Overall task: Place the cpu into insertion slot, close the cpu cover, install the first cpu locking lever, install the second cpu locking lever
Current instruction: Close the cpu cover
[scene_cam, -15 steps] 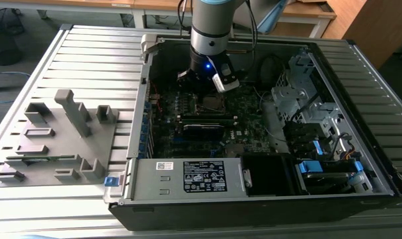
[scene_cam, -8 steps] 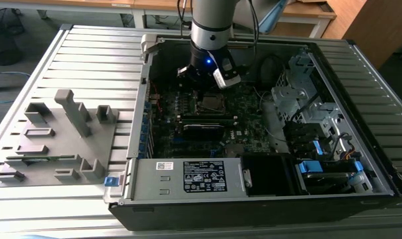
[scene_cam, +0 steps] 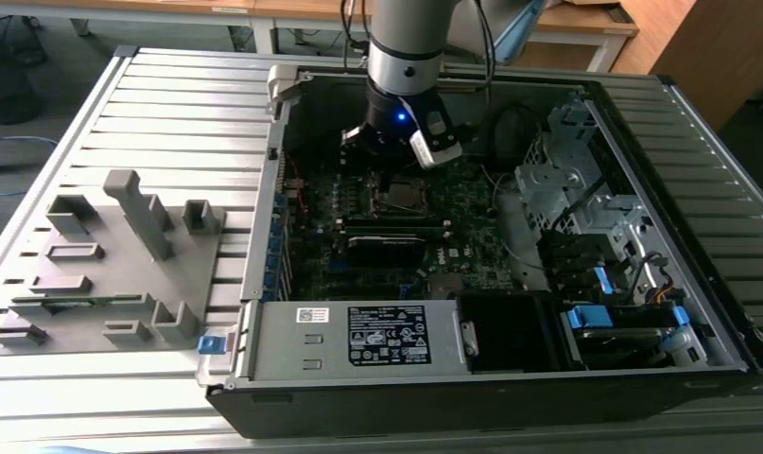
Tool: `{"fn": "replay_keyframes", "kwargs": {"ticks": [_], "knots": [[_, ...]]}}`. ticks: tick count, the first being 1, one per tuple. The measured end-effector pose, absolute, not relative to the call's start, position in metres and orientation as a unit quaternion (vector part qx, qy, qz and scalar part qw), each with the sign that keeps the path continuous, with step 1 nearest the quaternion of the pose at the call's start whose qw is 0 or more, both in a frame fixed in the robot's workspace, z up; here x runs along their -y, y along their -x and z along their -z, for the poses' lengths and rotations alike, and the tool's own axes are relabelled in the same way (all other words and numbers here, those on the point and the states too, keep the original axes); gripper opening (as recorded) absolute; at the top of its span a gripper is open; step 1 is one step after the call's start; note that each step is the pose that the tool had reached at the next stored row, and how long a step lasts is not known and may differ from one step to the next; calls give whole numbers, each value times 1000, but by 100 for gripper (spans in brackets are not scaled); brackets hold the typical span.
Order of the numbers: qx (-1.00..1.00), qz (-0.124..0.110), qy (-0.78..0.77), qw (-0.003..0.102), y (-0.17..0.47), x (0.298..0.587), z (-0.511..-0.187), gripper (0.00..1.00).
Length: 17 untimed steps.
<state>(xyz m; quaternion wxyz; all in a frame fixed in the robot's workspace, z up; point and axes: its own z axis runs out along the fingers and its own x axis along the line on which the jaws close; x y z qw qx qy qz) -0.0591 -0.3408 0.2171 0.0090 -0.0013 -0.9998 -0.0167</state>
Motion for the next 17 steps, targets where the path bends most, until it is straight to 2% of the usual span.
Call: {"fn": "replay_keyframes", "kwargs": {"ticks": [17], "knots": [[1000,17,1,9,39,341,-222,11]]}}
